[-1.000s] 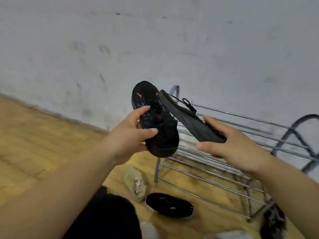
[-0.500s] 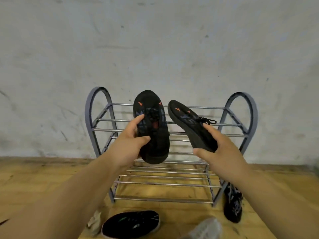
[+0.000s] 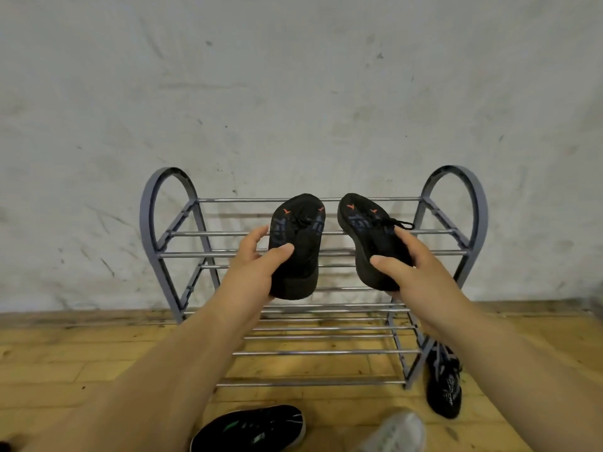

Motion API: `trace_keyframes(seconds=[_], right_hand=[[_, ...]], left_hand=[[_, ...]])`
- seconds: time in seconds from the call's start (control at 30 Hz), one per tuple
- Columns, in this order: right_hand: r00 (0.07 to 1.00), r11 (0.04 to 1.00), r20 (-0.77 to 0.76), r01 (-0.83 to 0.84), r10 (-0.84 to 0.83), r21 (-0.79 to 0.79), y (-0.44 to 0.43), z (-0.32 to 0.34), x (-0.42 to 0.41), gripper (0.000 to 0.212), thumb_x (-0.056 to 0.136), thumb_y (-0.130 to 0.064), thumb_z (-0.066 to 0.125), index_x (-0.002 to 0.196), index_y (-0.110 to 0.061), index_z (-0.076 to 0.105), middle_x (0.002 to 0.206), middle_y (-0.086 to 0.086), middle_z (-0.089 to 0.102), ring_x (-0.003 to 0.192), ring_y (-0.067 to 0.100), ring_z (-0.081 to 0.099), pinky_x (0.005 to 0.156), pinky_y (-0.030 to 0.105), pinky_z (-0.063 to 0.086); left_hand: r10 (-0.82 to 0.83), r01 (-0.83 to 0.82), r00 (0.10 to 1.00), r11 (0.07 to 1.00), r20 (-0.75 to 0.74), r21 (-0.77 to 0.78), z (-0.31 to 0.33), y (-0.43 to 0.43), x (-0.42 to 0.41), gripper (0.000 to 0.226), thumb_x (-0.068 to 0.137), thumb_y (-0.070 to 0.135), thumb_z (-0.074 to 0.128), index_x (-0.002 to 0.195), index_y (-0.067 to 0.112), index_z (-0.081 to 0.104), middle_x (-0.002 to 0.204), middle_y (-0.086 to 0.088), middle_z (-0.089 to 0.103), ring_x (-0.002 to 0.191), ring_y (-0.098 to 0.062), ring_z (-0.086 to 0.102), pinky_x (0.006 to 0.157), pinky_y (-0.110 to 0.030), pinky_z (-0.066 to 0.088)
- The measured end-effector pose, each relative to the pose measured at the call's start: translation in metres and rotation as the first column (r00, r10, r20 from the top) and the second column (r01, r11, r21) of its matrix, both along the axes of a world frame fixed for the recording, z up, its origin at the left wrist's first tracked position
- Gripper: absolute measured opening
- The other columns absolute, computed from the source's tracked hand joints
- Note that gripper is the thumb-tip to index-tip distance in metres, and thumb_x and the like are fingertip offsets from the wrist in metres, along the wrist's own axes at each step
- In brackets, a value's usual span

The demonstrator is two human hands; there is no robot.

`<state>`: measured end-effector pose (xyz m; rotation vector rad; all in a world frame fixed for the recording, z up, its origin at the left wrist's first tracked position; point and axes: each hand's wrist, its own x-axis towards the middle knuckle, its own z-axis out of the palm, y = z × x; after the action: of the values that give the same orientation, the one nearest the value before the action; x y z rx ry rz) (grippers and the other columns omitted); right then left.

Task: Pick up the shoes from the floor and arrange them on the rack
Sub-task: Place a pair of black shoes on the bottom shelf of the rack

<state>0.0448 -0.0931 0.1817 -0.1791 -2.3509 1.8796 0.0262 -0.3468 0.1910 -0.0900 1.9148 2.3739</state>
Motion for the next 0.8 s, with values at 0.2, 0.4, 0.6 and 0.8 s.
trace_keyframes(seconds=[0.2, 0.4, 0.6, 0.8], right_hand=[[0.998, 0.954, 0.065, 0.000, 0.020, -0.299, 0.002, -0.001, 0.008, 0.071, 0.099, -0.025, 0.066, 0.152, -0.052, 0.027, 0.127, -0.003, 0.063, 0.110, 0.032, 0.071, 0.087, 0.041, 0.058], [0.995, 0.967, 0.056, -0.063, 0.079, -0.246, 0.001, -0.003, 0.016, 0.060, 0.102, -0.024, 0.062, 0.148, -0.055, 0.039, 0.135, -0.004, 0.063, 0.113, 0.027, 0.071, 0.092, 0.037, 0.057], [0.997, 0.916, 0.071, 0.004, 0.027, -0.402, 0.001, 0.001, 0.015, 0.052, 0.103, -0.019, 0.061, 0.150, -0.039, 0.048, 0.140, -0.001, 0.061, 0.120, 0.025, 0.067, 0.095, 0.039, 0.057], [0.995, 0.867, 0.101, 0.035, 0.017, -0.497, -0.001, 0.008, 0.019, 0.057, 0.100, -0.006, 0.062, 0.150, -0.031, 0.050, 0.137, 0.007, 0.064, 0.114, 0.029, 0.070, 0.091, 0.041, 0.059]], left_hand=[[-0.034, 0.033, 0.997, 0.999, 0.066, 0.014, -0.003, -0.013, 0.013, 0.087, 0.097, 0.014, 0.070, 0.157, 0.053, 0.021, 0.112, 0.003, 0.066, 0.110, -0.033, 0.071, 0.096, -0.054, 0.057], [-0.153, 0.151, 0.988, 0.963, 0.010, -0.225, -0.009, -0.014, 0.026, 0.074, 0.099, 0.024, 0.070, 0.152, 0.058, 0.032, 0.128, -0.001, 0.069, 0.099, -0.026, 0.078, 0.087, -0.047, 0.063], [-0.118, 0.120, 0.992, 0.990, 0.034, -0.074, -0.016, -0.009, 0.020, 0.067, 0.097, 0.014, 0.071, 0.151, 0.045, 0.044, 0.133, -0.009, 0.067, 0.105, -0.033, 0.076, 0.081, -0.042, 0.058], [-0.070, 0.066, 0.995, 0.996, 0.071, 0.061, -0.011, -0.004, 0.021, 0.065, 0.096, 0.000, 0.068, 0.147, 0.036, 0.052, 0.130, -0.013, 0.069, 0.108, -0.035, 0.075, 0.081, -0.040, 0.061]])
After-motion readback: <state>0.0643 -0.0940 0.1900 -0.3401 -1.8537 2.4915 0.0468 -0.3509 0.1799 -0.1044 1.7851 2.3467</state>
